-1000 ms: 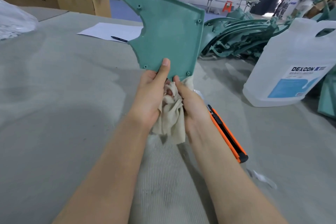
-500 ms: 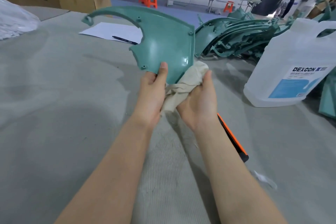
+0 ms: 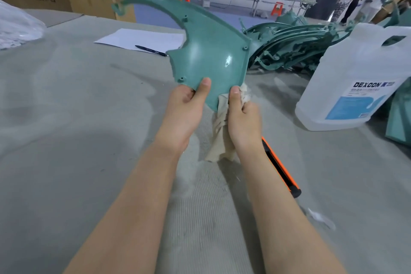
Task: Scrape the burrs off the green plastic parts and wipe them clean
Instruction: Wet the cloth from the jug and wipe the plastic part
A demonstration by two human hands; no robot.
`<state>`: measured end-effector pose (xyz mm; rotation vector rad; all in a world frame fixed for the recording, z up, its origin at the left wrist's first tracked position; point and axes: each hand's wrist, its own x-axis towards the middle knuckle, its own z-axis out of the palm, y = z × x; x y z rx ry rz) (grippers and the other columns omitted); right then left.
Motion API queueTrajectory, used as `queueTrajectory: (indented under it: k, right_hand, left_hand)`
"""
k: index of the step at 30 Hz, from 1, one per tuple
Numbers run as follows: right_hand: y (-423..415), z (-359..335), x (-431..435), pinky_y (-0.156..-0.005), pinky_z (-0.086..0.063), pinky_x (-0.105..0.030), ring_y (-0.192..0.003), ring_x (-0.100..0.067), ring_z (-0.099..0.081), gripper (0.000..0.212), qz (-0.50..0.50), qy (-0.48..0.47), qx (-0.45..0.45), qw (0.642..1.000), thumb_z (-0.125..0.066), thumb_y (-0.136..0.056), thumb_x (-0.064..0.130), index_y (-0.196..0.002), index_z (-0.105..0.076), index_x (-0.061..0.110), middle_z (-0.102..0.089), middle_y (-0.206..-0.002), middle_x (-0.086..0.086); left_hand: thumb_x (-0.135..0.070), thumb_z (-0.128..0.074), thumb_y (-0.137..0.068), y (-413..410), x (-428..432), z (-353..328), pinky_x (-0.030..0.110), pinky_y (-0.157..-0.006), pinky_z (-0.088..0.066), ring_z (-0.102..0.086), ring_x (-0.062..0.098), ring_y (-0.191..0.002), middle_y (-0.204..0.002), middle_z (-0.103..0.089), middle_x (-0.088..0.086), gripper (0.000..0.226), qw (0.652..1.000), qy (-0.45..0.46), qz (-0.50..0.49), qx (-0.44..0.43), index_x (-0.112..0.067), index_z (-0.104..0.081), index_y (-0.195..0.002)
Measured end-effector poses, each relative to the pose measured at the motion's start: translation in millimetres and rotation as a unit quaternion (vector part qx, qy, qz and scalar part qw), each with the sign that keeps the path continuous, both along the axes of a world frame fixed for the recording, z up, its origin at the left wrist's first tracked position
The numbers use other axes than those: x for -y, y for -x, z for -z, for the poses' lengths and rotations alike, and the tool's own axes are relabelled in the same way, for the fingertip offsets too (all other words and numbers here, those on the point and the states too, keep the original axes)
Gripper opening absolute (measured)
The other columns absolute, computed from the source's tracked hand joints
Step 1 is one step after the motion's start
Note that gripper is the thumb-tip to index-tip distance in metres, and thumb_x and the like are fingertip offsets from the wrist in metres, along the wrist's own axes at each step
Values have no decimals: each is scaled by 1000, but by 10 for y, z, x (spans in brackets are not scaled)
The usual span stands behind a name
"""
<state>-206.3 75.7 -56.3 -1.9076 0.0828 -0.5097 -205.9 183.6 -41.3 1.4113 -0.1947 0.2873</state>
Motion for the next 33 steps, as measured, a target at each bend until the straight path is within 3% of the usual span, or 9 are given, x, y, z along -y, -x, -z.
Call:
queueTrajectory:
  k: [6, 10, 15, 23, 27, 28, 29, 30, 33]
  right_hand:
    - [-57, -84, 159, -93, -52, -44, -99, -23, -67, 29, 41, -213, -6, 976, -44, -102, 34, -97, -66, 16, -72, -102, -8]
    - [-48, -117, 326, -92, -54, -38, -97, -21, -68, 14, -11, -368, -26, 929, -52, -100, 19, -106, -62, 12, -70, -100, -5]
    - [-49, -74, 231, -94, -50, -46, -94, -23, -64, 16, -36, -216, 7, 976, -52, -100, 18, -101, -60, 5, -68, -102, -16]
    - [-77, -27, 365, -67, -41, -34, -67, -16, -50, 44, 66, -54, 8, 996, -44, -101, 42, -62, -46, 20, -55, -65, 3]
    - [-70, -123, 620, -90, -53, -34, -93, -17, -69, 47, 97, -301, -15, 948, -36, -101, 52, -105, -69, 18, -70, -104, -12]
    - [-41, -146, 643, -88, -55, -33, -84, -15, -71, 65, 40, -346, -14, 937, -33, -100, 54, -92, -63, -4, -70, -100, -17]
    - [-4, -168, 614, -80, -57, -32, -73, -11, -71, 58, -22, -353, -10, 935, -34, -99, 56, -117, -33, 1, -70, -97, -17]
    - [44, -173, 544, -75, -58, -35, -74, -10, -72, 56, -79, -312, -12, 947, -39, -97, 57, -122, -63, 12, -68, -106, -16]
    - [68, -121, 326, -106, -43, -37, -126, -11, -52, 74, -143, 6, -27, 989, -63, -91, 41, -151, -25, 22, -46, -146, -2]
  left_hand:
    - [-27, -51, -99, 32, -53, 41, 33, -77, -37, -46, 14, -82, -91, -51, 2, 22, 992, -128, 18, 5, -7, -61, -95]
    - [-28, -50, -98, 37, -29, 54, 46, -93, -45, -51, 15, -89, -95, -55, 2, 33, 984, -155, 75, -43, 2, -61, -107]
    - [-18, -56, -96, 27, -34, 35, 26, -74, -56, -70, 14, -94, -102, -74, -2, 12, 987, 101, 62, -105, -18, -67, -101]
    - [-18, -59, -93, 14, -161, 22, 24, -69, -57, -72, 11, -86, -94, -75, -5, 10, 980, 126, 96, -122, -17, -67, -99]
    - [-16, -59, -93, -4, -253, 30, 23, -66, -57, -72, 12, -84, -93, -75, -4, 11, 981, 112, 114, -113, -17, -67, -100]
    - [-16, -59, -93, -3, -251, 33, 23, -67, -57, -72, 12, -84, -94, -75, -4, 11, 982, 99, 116, -113, -17, -67, -100]
    - [-16, -58, -94, 1, -232, 36, 23, -68, -57, -72, 12, -85, -94, -75, -4, 11, 983, 82, 120, -113, -18, -67, -100]
    - [-15, -58, -94, 6, -206, 44, 23, -67, -57, -72, 12, -85, -93, -75, -4, 11, 984, 65, 123, -111, -18, -67, -98]
    - [-14, -58, -94, 25, -184, 58, 23, -65, -56, -72, 11, -79, -87, -75, -4, 13, 987, 16, 129, -97, -19, -69, -93]
